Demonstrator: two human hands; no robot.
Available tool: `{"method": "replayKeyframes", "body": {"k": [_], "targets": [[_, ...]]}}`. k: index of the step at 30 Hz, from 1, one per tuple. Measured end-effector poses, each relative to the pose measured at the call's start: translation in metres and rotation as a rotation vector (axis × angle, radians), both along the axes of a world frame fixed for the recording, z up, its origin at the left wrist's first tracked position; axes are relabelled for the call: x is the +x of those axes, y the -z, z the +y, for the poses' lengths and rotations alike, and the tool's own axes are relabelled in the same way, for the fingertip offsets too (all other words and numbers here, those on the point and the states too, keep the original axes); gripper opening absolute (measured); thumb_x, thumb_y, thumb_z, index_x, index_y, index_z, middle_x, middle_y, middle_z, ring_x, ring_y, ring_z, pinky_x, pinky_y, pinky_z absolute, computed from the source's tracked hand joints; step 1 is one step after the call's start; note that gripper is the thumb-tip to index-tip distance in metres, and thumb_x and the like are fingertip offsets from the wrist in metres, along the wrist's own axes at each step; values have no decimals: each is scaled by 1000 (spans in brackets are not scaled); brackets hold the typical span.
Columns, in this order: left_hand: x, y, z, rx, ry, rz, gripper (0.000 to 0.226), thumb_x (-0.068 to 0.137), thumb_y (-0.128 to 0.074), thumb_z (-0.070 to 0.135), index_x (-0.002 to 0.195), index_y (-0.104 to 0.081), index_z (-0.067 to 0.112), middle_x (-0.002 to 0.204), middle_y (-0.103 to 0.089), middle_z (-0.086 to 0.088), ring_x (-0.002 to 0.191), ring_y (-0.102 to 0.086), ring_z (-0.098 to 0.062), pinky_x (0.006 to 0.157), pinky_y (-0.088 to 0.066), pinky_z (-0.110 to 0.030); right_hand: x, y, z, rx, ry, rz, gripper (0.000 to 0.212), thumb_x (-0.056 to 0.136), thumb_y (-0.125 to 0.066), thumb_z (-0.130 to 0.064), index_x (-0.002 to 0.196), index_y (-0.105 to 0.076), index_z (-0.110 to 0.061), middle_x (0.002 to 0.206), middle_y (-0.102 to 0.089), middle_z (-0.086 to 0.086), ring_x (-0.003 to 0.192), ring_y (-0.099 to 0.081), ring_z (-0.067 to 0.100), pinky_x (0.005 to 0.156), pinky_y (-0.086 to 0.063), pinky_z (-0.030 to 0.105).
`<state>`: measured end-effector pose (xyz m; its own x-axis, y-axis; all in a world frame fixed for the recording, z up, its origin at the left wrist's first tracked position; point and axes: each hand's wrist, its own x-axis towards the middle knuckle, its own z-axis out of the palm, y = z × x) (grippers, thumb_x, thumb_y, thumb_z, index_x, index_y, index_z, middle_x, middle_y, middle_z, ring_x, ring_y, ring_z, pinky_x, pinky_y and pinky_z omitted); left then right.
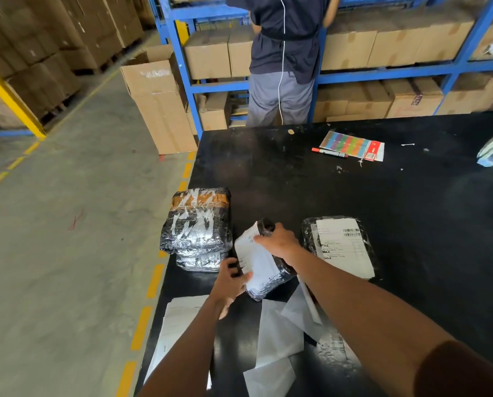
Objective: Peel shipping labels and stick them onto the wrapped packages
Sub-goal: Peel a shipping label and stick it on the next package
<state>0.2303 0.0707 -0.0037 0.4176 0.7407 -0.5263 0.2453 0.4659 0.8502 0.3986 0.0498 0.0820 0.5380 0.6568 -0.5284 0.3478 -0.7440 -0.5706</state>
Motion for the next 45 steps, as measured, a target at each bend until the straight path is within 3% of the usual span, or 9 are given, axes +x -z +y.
{"method": "replayKeyframes", "body": {"k": [6,10,14,21,26,30,34,37,45], "targets": [[-4,14,-11,228,157,320,53,93,-48,52,135,-50,20,130,-62,-6,122,-57,-24,108,-42,-41,18,-23,-27,279,122,46,58,87,-59,-54,133,-49,-20,129,-59,11,117,-57,33,100,-46,39],[-12,14,-34,528,316,449,38,99,-53,23,136,-55,14,142,-53,-7,132,-49,-26,112,-35,-33,61,-51,-57,428,248,234,47,94,-55,-48,132,-54,-21,130,-56,-2,113,-52,20,101,-41,35],[-11,25,-42,720,625,652,49,95,-54,27,144,-46,24,162,-21,-1,142,-36,-25,118,-24,-39,102,-52,-98,424,400,414,55,88,-59,-58,126,-60,-19,122,-66,-2,110,-60,22,100,-44,38],[-9,30,-40,768,719,771,59,95,-51,28,151,-32,27,164,-11,-1,149,-21,-22,120,-21,-43,129,-41,-151,390,533,382,54,84,-65,-58,124,-63,-21,117,-71,3,109,-65,27,104,-47,47],[-15,33,-40,753,817,801,65,95,-50,26,154,-22,28,165,-3,1,152,-5,-21,122,-14,-46,171,15,-143,316,490,170,75,68,-56,-78,117,-69,-22,115,-72,4,102,-67,30,96,-53,46],[-18,31,-41,727,835,795,66,95,-52,27,154,-22,28,165,-1,2,152,-3,-22,120,-10,-48,139,-28,-138,272,365,-64,46,99,-44,-48,123,-65,-15,119,-67,10,107,-62,31,92,-51,38],[-21,30,-41,719,816,775,65,95,-53,26,153,-24,29,165,-2,2,152,-4,-22,119,-10,-49,135,-28,-131,170,194,-468,45,103,-38,-37,143,-44,-17,146,-41,10,129,-44,30,102,-45,48],[-23,31,-42,732,803,761,64,95,-53,25,153,-26,29,165,-4,3,152,-5,-22,120,-11,-48,128,-29,-122,368,-129,-719,37,102,-39,-29,136,-53,-23,142,-50,-1,128,-47,22,104,-41,42],[-24,29,-44,714,790,748,63,95,-52,28,153,-26,30,165,-3,3,152,-7,-21,121,-11,-47,118,-10,-103,161,-249,-767,50,102,-25,-46,139,-48,-21,142,-52,3,135,-41,21,115,-26,43]]}}
